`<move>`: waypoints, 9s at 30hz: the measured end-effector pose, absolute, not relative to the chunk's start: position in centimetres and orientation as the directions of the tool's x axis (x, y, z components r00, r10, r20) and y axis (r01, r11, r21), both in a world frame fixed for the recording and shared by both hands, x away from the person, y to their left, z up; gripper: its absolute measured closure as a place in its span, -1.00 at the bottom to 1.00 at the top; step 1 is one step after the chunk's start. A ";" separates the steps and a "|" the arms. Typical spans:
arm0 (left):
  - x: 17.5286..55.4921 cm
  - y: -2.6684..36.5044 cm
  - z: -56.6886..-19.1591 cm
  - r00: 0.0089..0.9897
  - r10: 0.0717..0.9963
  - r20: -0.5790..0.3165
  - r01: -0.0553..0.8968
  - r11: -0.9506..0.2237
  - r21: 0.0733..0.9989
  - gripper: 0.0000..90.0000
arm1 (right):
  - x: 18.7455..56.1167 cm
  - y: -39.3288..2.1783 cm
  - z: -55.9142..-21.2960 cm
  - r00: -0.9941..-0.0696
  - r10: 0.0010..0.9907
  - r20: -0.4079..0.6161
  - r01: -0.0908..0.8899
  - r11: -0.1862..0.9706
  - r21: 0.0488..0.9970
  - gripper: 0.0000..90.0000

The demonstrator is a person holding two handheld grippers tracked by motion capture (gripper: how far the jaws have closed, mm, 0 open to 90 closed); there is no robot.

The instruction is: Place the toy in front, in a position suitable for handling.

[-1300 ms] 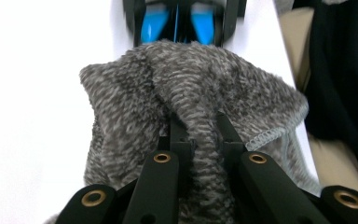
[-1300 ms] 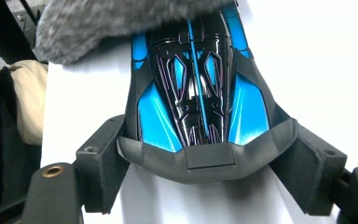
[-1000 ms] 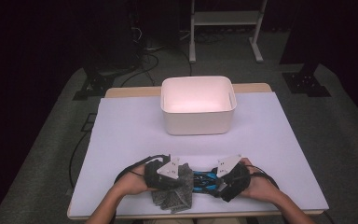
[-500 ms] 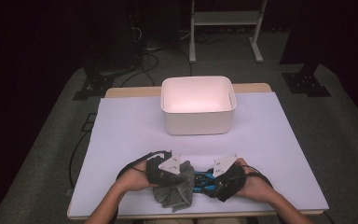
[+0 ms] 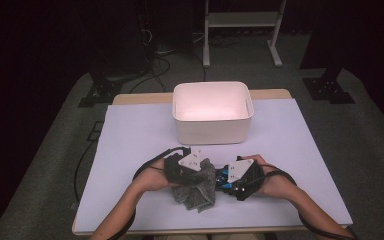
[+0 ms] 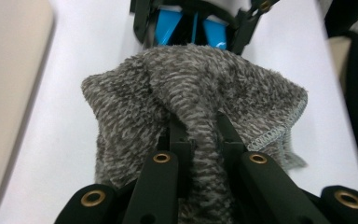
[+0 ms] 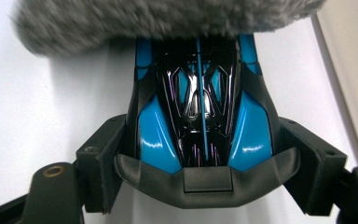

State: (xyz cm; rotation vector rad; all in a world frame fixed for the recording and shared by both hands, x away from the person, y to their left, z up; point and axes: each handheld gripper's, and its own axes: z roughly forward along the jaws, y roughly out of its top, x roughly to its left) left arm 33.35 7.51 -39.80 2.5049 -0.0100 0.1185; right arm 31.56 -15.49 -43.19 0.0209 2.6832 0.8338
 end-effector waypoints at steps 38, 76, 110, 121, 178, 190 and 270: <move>33.7 7.2 -40.6 0.998 0.031 0.060 -0.009 -0.817 0.577 0.81 | 35.3 -18.9 -45.1 -0.891 0.345 0.296 0.448 0.550 0.705 -0.35; 34.2 6.9 -36.8 0.996 0.015 0.091 -0.042 -0.805 0.592 0.78 | 29.4 -17.4 -43.7 -0.930 0.321 -0.181 0.077 0.650 0.756 -0.22; 37.6 3.6 -39.7 0.987 0.010 -0.163 0.095 -0.845 0.526 -0.13 | 27.9 -17.4 -43.6 -0.907 0.307 -0.288 -0.005 0.677 0.736 -0.17; 35.2 4.6 -38.8 1.000 -0.018 -0.020 -0.004 -0.827 0.562 0.04 | 29.6 -18.7 -44.0 -0.929 0.369 0.014 0.244 0.585 0.774 -0.33; 32.4 9.9 -36.8 0.998 0.057 0.029 0.030 -0.822 0.569 0.70 | 29.6 -18.5 -43.9 -0.982 0.148 -0.116 0.023 0.705 0.709 0.17; 32.1 8.9 -36.8 0.999 0.026 0.043 -0.003 -0.822 0.570 0.70 | 29.6 -18.4 -44.0 -0.984 0.151 -0.095 0.040 0.705 0.709 0.24; 31.7 -1.6 -36.5 0.984 -0.142 0.108 -0.178 -0.850 0.497 0.70 | 30.4 -18.5 -44.4 -0.983 0.179 -0.036 0.094 0.666 0.740 0.25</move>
